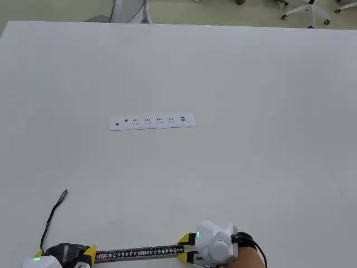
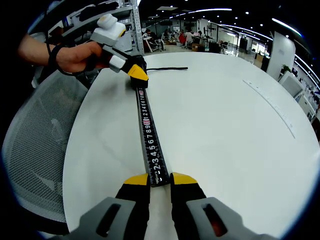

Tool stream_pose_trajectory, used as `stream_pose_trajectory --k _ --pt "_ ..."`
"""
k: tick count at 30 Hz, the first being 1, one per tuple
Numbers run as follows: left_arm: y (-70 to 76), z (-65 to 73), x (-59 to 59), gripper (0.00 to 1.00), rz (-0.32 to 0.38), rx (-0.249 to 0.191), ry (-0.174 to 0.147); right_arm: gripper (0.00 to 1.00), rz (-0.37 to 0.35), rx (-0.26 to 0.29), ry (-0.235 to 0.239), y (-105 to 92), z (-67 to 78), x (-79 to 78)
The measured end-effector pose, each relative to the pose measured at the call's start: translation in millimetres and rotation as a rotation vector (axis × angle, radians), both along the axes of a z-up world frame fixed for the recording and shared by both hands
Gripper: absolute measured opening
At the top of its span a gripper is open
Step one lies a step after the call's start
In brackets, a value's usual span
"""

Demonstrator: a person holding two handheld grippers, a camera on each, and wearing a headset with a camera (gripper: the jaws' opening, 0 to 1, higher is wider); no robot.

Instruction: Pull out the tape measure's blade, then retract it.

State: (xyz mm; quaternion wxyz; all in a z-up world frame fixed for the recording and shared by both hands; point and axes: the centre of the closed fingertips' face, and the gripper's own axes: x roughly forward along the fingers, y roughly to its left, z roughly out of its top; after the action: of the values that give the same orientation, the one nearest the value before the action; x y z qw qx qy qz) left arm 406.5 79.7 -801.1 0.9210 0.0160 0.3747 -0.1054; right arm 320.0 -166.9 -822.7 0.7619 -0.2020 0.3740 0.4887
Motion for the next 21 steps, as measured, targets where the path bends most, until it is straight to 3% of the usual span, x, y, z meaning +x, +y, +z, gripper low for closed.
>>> stream_pose_trajectory --k 6,11,21 --pt "2.8 -3.7 2.0 0.71 0.025 -0.020 -0.007 0.14 -0.005 0.000 0.002 -0.2 1.0 -0.1" --pt "1.1 -1.6 1.4 0.69 0.025 0.004 -0.018 0.14 -0.003 -0.002 0.001 -0.5 0.1 0.1" --pt "1.9 -2.9 0.6 0.68 0.020 0.011 0.004 0.14 0.022 0.023 -0.004 17.7 -0.2 3.0"
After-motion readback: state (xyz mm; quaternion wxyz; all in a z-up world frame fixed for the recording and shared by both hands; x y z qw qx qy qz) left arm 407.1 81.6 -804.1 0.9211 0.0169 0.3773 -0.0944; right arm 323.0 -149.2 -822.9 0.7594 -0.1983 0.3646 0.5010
